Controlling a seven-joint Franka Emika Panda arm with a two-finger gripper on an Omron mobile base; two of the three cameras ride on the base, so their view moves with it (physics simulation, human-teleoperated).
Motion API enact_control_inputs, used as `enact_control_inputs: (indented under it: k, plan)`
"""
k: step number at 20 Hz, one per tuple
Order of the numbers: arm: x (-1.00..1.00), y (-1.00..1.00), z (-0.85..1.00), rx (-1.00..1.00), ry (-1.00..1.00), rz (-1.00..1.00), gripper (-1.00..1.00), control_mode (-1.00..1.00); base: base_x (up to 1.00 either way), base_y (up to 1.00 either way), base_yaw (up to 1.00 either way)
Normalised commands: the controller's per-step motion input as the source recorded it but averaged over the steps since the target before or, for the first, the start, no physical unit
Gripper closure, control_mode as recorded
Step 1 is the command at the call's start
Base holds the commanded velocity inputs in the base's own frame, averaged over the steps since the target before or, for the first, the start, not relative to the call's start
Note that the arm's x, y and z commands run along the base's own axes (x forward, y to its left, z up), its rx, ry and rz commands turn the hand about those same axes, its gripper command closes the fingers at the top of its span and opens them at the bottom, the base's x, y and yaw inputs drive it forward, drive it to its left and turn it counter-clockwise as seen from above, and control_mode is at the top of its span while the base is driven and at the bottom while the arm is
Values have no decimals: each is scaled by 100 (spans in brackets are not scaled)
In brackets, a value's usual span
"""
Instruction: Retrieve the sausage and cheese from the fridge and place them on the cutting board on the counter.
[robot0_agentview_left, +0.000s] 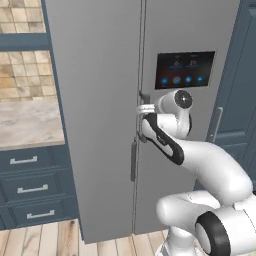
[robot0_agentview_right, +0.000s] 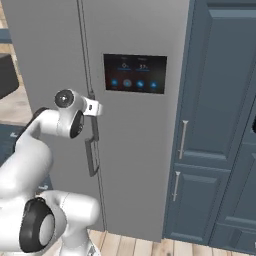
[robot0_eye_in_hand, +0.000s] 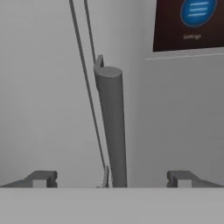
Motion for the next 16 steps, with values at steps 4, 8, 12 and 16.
enact_control_inputs:
  k: [4, 8, 12, 16]
  plan:
    - [66, -3, -16, 0, 0, -1, -100, -100, 0, 0, 0]
    - [48, 0, -20, 0, -9, -2, -100, -100, 0, 0, 0]
    - [41, 0, -8, 5, -12, 0, -100, -100, 0, 0, 0]
    - [51, 0, -9, 5, -6, 0, -100, -100, 0, 0, 0]
